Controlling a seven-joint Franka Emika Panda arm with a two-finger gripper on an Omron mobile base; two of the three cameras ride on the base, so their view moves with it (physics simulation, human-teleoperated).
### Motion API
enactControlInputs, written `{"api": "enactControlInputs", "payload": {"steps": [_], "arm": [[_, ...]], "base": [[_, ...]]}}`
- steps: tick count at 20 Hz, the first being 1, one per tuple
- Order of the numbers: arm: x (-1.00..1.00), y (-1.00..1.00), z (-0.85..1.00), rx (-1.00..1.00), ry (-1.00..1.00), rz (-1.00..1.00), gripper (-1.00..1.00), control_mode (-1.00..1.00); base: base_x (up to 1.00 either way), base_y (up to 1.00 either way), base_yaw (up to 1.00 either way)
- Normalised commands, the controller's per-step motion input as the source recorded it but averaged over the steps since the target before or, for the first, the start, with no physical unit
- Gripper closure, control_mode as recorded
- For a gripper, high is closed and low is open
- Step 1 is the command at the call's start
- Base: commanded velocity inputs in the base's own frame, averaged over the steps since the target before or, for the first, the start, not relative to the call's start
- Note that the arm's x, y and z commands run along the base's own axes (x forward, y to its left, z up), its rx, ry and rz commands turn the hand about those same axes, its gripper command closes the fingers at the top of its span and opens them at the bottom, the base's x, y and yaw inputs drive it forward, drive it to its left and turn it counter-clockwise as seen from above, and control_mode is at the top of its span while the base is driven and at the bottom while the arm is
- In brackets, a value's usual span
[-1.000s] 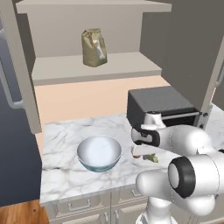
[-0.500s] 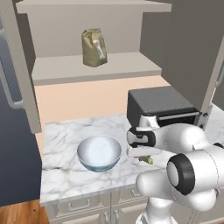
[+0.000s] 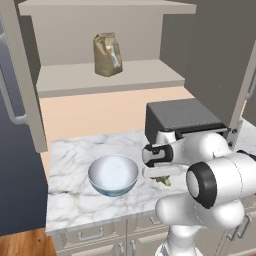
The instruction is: Pick the egg and butter from the fridge and place them by the bowl for mixing.
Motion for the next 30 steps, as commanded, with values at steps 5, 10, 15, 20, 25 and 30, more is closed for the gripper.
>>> {"api": "enactControlInputs", "payload": {"steps": [5, 10, 15, 20, 25, 30], "arm": [[0.03, 0.04, -0.03, 0.00, 0.00, 0.00, -1.00, -1.00], [0.00, 0.00, 0.00, 0.00, 0.00, 0.00, -1.00, -1.00], [-0.24, 0.00, 0.28, 0.00, 0.00, -0.02, -1.00, -1.00], [-0.56, 0.01, 0.48, 0.00, -0.01, -0.01, -1.00, -1.00], [-0.35, 0.00, 0.58, 0.00, -0.07, 0.00, -1.00, -1.00], [-0.78, 0.00, 0.78, -0.01, -0.26, 0.00, -1.00, -1.00]], "base": [[0.00, 0.00, 0.00], [0.00, 0.00, 0.00], [0.00, 0.00, 0.00], [0.00, 0.00, 0.00], [0.00, 0.00, 0.00], [0.00, 0.00, 0.00]]}}
